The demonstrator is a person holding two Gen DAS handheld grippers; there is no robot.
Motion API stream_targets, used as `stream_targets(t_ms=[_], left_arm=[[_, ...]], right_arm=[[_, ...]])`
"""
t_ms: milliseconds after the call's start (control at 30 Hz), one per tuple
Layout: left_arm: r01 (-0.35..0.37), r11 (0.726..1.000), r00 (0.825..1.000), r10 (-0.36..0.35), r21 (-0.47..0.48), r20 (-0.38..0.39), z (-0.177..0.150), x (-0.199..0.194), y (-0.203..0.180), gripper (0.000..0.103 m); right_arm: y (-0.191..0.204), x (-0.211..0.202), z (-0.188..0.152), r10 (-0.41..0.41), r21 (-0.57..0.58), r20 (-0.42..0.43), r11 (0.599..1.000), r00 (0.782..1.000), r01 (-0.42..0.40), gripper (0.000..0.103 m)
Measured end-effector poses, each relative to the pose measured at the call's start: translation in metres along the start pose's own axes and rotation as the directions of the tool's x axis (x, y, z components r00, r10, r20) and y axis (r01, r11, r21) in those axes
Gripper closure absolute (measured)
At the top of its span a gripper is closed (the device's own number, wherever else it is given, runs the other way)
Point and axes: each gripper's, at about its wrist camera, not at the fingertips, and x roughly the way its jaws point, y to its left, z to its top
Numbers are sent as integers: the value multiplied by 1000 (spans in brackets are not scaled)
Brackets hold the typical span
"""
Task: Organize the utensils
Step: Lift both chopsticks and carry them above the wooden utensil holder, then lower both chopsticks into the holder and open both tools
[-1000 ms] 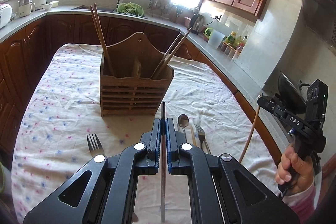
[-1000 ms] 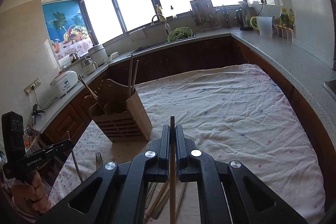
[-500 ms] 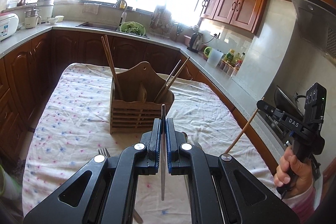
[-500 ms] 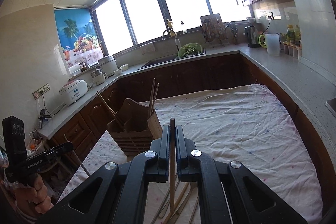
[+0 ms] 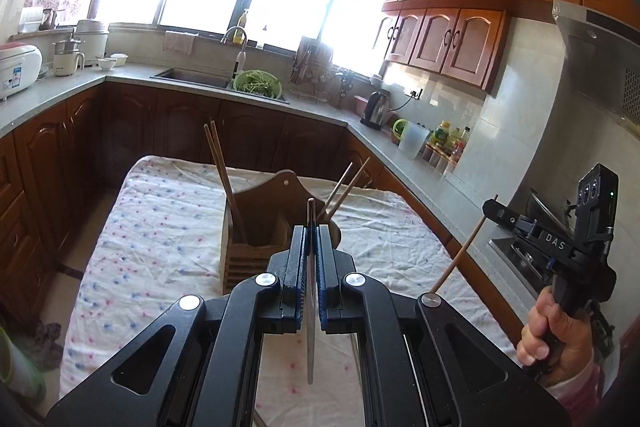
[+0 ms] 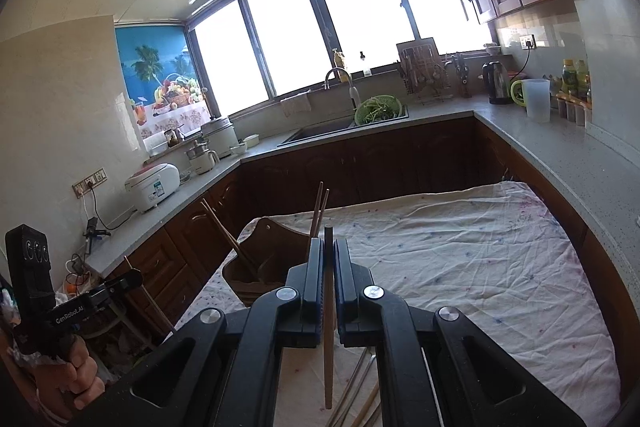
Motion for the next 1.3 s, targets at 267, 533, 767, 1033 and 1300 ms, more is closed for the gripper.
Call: stream_targets(t_ms=[267, 533, 767, 1033, 1300], left_arm=[[-38, 999, 992, 34, 32, 124, 55, 2, 7, 99], [-91, 996, 972, 84, 19, 218, 99, 19, 24, 99], [-97, 993, 969, 109, -66, 223, 88, 55, 55, 99], [-146, 983, 974, 162, -109, 160, 47, 94, 75, 99], [-156, 984, 984, 162, -89, 69, 20, 123, 73, 99]], right_arm=[[21, 22, 46, 38, -15, 85, 999, 996, -37, 98], [29, 60, 87, 49, -4, 140, 999, 989, -49, 98], [20, 101, 79, 22, 30, 119, 999, 993, -26, 98], [6, 144, 37, 13, 81, 24, 997, 1000, -15, 98], [-4, 159, 17, 15, 110, -28, 994, 999, -12, 98]])
